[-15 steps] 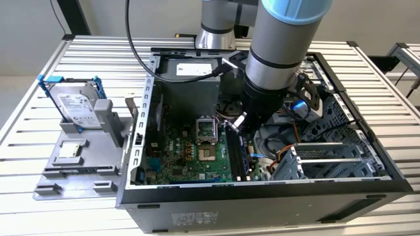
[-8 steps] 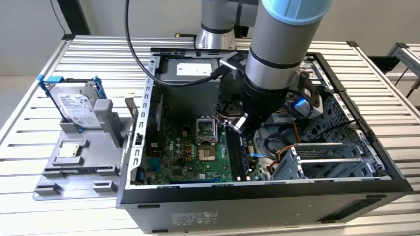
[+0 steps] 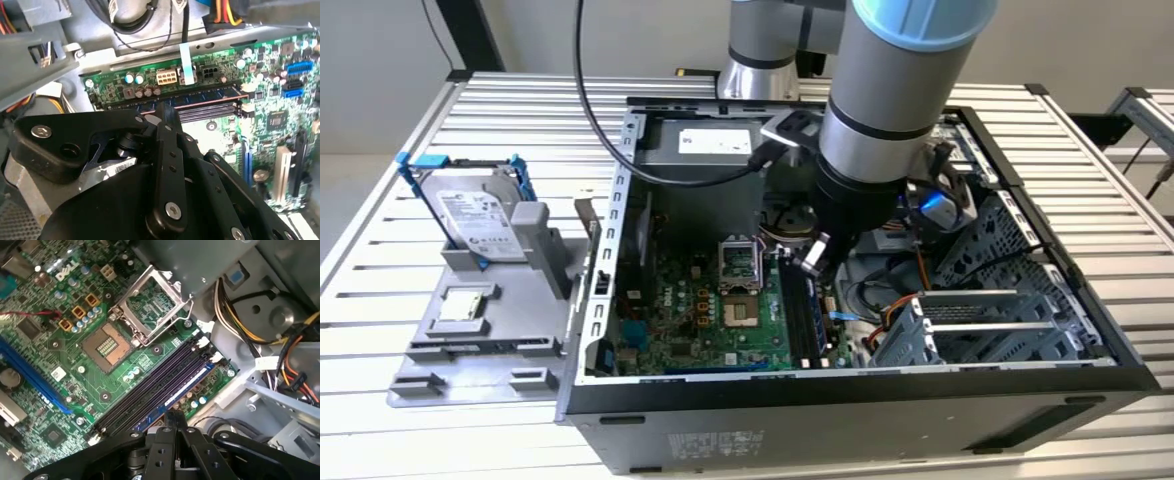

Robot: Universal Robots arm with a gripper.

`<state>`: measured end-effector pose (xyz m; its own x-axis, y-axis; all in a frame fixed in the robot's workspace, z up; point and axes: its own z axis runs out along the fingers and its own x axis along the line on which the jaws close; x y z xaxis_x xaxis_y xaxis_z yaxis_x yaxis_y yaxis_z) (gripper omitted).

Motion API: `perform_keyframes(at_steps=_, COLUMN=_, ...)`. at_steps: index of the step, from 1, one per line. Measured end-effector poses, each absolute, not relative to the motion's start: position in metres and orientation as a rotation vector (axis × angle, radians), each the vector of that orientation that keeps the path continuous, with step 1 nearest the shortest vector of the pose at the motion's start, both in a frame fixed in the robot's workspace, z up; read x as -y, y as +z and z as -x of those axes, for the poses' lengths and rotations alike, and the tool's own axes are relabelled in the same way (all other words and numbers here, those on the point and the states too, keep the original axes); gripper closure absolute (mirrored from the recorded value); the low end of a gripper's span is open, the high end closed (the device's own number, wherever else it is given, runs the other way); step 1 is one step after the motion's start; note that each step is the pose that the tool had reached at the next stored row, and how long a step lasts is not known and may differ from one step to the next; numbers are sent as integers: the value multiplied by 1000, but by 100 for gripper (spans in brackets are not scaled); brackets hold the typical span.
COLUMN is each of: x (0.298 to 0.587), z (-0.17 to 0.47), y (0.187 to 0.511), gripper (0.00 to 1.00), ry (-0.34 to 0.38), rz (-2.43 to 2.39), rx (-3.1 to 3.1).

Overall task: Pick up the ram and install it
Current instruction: 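Press down the ram until it locks into place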

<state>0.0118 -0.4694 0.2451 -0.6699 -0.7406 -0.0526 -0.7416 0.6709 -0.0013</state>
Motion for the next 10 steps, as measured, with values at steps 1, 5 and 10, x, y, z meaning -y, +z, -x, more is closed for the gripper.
perform_keyframes(at_steps=1, x=469, z=-12, y=245, gripper=100, ry=31, rz=1276, rx=-2817)
perform_keyframes(at_steps=5, x=469, z=-12, y=245, gripper=100, ry=34, rz=1363, rx=-2776)
perform_keyframes(at_steps=10, x=469, z=-12, y=245, gripper=100, ry=35, rz=1411, rx=-2753)
